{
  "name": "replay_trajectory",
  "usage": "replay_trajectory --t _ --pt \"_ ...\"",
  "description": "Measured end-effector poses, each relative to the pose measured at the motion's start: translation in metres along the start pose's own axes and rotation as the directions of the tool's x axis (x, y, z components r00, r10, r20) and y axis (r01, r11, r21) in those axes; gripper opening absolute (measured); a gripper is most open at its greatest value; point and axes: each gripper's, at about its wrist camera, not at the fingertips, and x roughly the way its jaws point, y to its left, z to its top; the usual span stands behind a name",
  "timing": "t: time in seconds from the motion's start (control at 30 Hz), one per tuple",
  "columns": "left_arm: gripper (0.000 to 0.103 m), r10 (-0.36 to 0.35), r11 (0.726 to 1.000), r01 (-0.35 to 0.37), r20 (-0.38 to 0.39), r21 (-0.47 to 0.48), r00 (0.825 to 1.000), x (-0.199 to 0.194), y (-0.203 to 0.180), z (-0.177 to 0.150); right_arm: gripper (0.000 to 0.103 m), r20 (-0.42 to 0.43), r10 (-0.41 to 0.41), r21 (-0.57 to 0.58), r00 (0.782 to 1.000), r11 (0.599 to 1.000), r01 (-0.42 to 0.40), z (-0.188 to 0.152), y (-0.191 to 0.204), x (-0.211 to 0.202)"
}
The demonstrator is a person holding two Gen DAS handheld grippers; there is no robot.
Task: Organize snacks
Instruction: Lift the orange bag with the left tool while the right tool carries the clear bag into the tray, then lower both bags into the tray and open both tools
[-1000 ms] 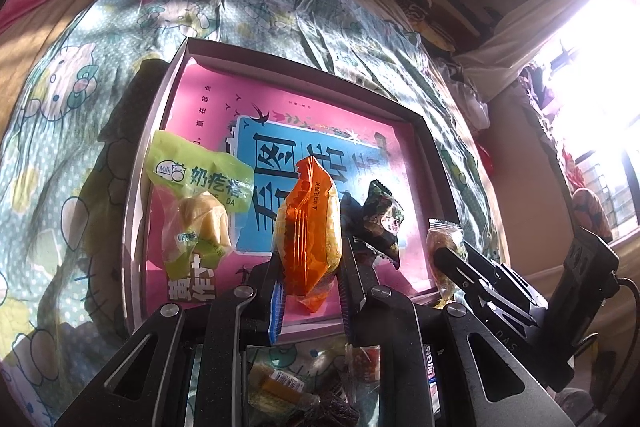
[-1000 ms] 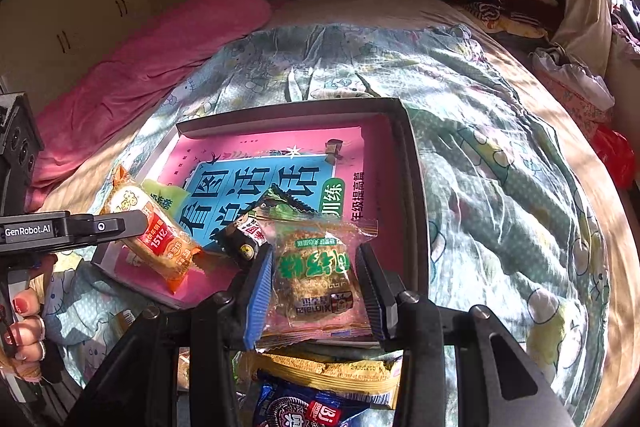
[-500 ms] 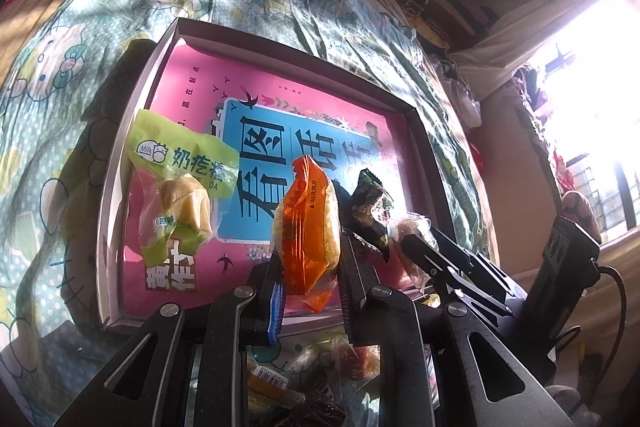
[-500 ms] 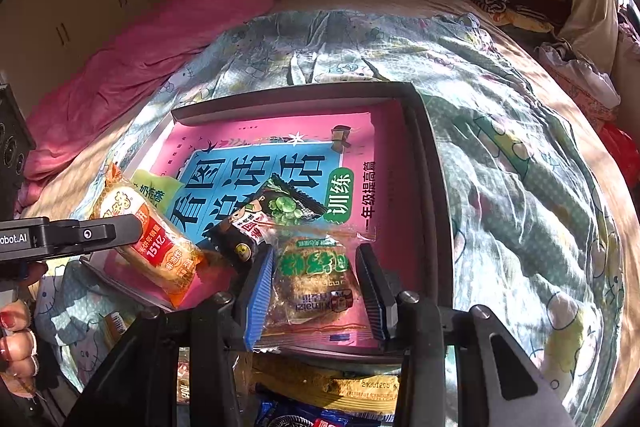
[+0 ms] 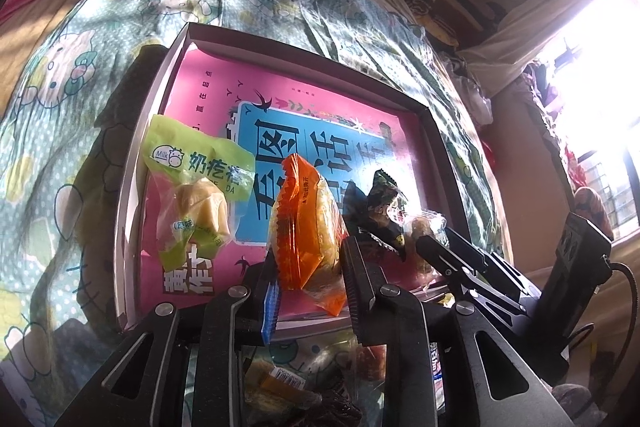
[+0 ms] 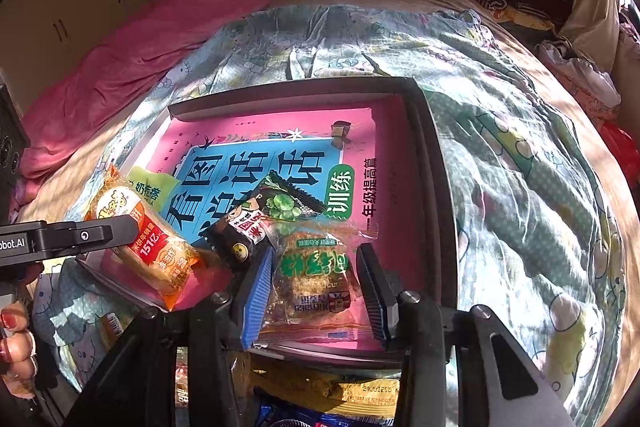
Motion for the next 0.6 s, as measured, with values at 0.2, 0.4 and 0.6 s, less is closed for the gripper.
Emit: replay_trajectory --t 0.2,0.4,0.6 --pt "0.030 0.020 1.000 -0.020 0.006 -0.004 1.000 -0.003 0.002 0.000 0.045 0.007 -0.010 0.003 1.000 1.000 0.010 0.000 0.000 -0.005" --pt "0.032 0.042 0.999 -0.041 0.008 -0.014 0.999 -0.007 0.007 0.000 0.049 0.015 -0.015 0.011 1.000 1.000 0.015 -0.001 -0.003 -0.012" --pt "0.038 0.069 0.997 -0.069 0.008 -0.019 0.998 -0.009 0.011 -0.002 0.050 0.023 -0.017 0.020 1.000 1.000 0.016 -0.002 -0.005 -0.018"
